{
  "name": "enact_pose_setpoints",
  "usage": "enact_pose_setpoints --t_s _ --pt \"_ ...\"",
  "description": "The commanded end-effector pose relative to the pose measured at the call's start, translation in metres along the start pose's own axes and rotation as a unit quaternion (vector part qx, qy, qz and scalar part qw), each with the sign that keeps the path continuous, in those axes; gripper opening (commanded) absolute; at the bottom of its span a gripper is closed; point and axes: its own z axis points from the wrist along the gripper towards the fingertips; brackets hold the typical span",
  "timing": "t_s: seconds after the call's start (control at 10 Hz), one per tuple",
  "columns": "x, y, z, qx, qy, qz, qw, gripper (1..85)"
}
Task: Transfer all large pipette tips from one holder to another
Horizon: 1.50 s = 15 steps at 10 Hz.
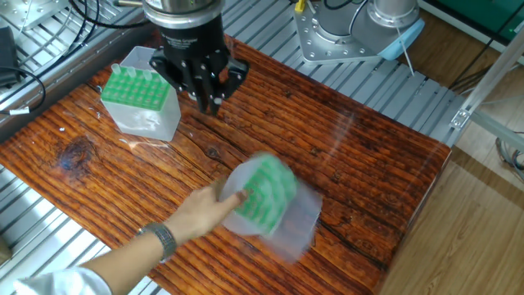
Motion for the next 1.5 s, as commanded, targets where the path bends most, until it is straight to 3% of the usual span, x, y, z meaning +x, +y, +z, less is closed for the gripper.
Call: enact_pose_setpoints --t_s 0.0,0.2,0.4,0.6,0.7,0.8,0.9,1.0,1.1,1.2,1.3,1.4 --pt "-0.011 0.015 -0.007 -0.014 -0.037 0.006 0.9992 19.7" --pt "-0.010 0.033 -0.014 -0.036 -0.050 0.006 0.9981 19.3" --pt "-0.006 0.022 -0.017 -0.012 -0.050 0.017 0.9985 18.3" --pt "-0.003 0.017 -0.014 -0.006 -0.040 0.017 0.9991 18.0" --pt "-0.002 0.022 -0.013 -0.020 -0.032 0.015 0.9992 18.0" --pt "0.004 0.028 -0.018 -0.046 -0.008 0.014 0.9988 18.0" --pt "0.014 0.018 -0.021 -0.040 0.024 0.013 0.9988 18.0" --pt "0.018 0.009 -0.019 -0.027 0.036 0.012 0.9989 18.0" --pt "0.016 -0.007 -0.015 0.003 0.036 0.006 0.9993 18.3" --pt "0.018 -0.036 -0.010 0.058 0.045 -0.010 0.9973 18.3" --pt "0.019 -0.038 -0.003 0.061 0.050 -0.004 0.9969 18.0" --pt "0.021 -0.036 0.001 0.051 0.059 0.005 0.9969 18.0"
